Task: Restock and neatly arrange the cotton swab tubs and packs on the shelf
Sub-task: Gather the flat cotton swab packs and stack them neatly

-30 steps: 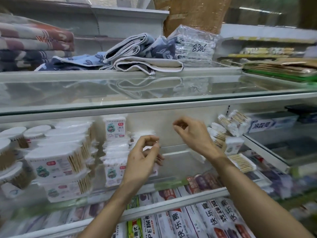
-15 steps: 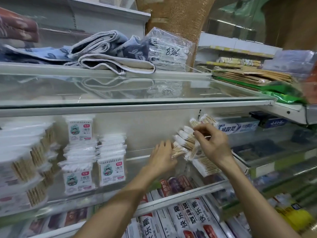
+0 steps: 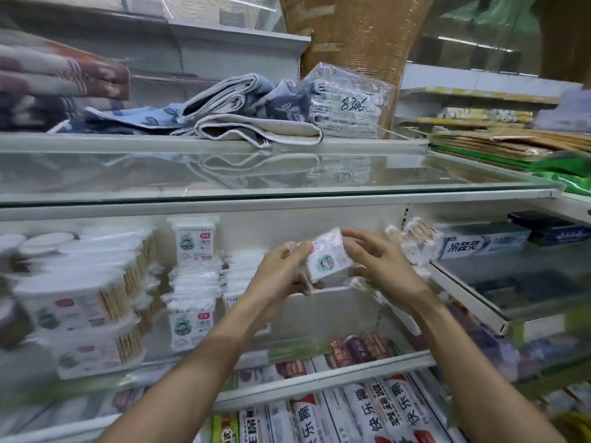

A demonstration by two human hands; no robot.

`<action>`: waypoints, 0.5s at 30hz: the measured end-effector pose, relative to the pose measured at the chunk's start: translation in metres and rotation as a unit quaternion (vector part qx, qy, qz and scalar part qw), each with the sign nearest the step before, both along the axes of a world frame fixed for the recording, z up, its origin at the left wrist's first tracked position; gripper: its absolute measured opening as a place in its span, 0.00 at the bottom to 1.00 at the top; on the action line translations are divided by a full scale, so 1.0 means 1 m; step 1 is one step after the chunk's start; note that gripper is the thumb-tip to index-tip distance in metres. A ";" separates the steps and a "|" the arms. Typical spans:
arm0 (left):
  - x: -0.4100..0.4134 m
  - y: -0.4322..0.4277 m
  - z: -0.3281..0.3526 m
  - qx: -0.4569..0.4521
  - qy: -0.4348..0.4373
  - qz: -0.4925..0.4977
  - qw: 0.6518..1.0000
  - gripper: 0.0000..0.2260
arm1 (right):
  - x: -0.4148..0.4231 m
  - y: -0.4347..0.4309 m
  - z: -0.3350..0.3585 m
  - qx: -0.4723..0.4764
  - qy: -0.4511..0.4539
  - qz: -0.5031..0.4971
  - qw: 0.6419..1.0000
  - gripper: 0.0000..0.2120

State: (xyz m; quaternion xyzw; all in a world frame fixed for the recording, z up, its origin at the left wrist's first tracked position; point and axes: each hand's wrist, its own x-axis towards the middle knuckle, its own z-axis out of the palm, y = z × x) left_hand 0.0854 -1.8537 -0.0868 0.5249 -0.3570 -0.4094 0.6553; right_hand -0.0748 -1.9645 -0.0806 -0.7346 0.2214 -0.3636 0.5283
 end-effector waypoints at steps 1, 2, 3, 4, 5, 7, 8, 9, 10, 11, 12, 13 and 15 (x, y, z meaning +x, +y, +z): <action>0.003 0.004 0.001 0.000 -0.011 0.014 1.000 0.09 | 0.004 0.002 0.000 0.011 -0.006 0.012 1.000 0.16; 0.005 0.008 0.003 -0.002 -0.021 0.026 0.999 0.10 | 0.008 0.003 0.000 0.017 -0.010 0.025 1.000 0.18; 0.009 0.011 0.005 -0.002 -0.037 0.039 0.999 0.13 | 0.012 0.005 0.000 0.018 -0.010 0.038 0.999 0.21; 0.013 0.014 0.006 -0.001 -0.058 0.049 0.997 0.15 | 0.016 0.007 0.000 0.018 -0.008 0.050 0.999 0.22; 0.017 0.016 0.007 0.001 -0.085 0.059 0.995 0.16 | 0.020 0.008 0.000 0.017 -0.006 0.057 0.998 0.22; 0.024 0.022 0.012 -0.005 -0.125 0.072 0.990 0.19 | 0.027 0.013 -0.002 0.020 -0.002 0.057 0.998 0.16; 0.028 0.025 0.015 -0.014 -0.138 0.074 0.988 0.20 | 0.031 0.016 -0.003 0.022 0.003 0.054 0.998 0.13; 0.031 0.029 0.018 -0.021 -0.155 0.074 0.985 0.19 | 0.034 0.018 -0.005 0.019 0.011 0.053 0.998 0.11; 0.033 0.033 0.022 -0.024 -0.177 0.073 0.981 0.18 | 0.036 0.020 -0.006 0.013 0.021 0.055 0.998 0.09; 0.034 0.036 0.024 -0.023 -0.197 0.072 0.977 0.17 | 0.039 0.023 -0.008 0.006 0.031 0.060 0.998 0.09; 0.034 0.039 0.026 -0.024 -0.210 0.073 0.975 0.16 | 0.040 0.026 -0.008 0.003 0.038 0.068 0.997 0.09; 0.035 0.041 0.027 -0.028 -0.215 0.074 0.973 0.16 | 0.042 0.029 -0.009 0.001 0.042 0.075 0.996 0.09; 0.037 0.042 0.027 -0.038 -0.208 0.080 0.974 0.16 | 0.045 0.034 -0.009 0.004 0.042 0.090 0.995 0.10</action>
